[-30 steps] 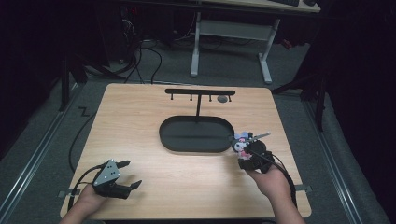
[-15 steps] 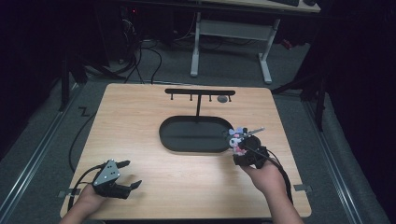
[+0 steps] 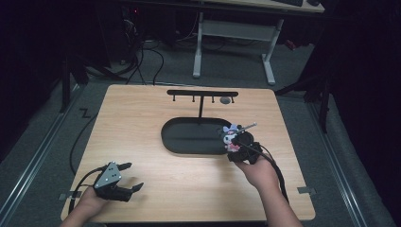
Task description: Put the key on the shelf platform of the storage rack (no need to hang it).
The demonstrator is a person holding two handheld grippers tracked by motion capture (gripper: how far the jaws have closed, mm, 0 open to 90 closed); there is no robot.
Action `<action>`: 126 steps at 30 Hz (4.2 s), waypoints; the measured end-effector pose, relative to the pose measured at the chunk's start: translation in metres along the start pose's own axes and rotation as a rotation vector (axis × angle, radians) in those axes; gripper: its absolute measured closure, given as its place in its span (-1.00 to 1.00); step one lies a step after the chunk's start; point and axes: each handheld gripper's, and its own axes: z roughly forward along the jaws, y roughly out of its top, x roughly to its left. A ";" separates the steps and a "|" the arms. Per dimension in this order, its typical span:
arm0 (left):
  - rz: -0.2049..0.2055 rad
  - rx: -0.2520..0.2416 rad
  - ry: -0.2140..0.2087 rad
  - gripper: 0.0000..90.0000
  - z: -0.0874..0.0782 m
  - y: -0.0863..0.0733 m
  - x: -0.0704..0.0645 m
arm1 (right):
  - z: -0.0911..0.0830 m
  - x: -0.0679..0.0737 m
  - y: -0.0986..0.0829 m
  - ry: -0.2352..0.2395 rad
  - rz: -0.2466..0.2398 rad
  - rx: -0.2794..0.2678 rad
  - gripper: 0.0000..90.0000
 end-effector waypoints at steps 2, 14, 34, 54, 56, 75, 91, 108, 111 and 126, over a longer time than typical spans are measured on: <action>0.001 0.000 0.000 -0.65 0.000 0.000 0.000 | 0.003 0.002 0.004 0.007 -0.001 0.003 0.08; 0.000 -0.002 -0.001 -0.65 0.000 0.000 0.000 | 0.022 0.015 0.020 0.025 -0.019 0.003 0.08; -0.005 -0.004 -0.001 -0.65 0.000 0.000 0.000 | 0.044 0.030 0.043 0.051 -0.031 0.011 0.09; -0.007 -0.006 -0.003 -0.65 -0.001 0.000 0.000 | 0.068 0.025 0.065 0.049 0.010 -0.002 0.08; -0.008 -0.008 -0.004 -0.65 -0.001 -0.001 0.000 | 0.071 0.023 0.065 0.045 0.014 0.007 0.08; -0.004 -0.004 -0.003 -0.65 -0.001 0.000 0.000 | 0.082 0.022 0.049 0.074 0.051 0.034 0.02; -0.007 -0.002 -0.005 -0.66 0.000 0.000 0.000 | 0.071 0.025 0.046 0.080 0.045 -0.015 -0.36; -0.007 0.001 -0.004 -0.65 0.000 0.000 0.000 | 0.064 0.022 0.034 0.089 0.044 -0.061 -0.43; -0.007 0.001 -0.004 -0.65 0.000 0.000 0.000 | 0.063 0.021 0.030 0.101 0.049 -0.065 -0.44; -0.008 0.005 0.000 -0.65 0.000 0.000 0.000 | 0.055 0.024 0.001 0.092 0.016 -0.184 -0.53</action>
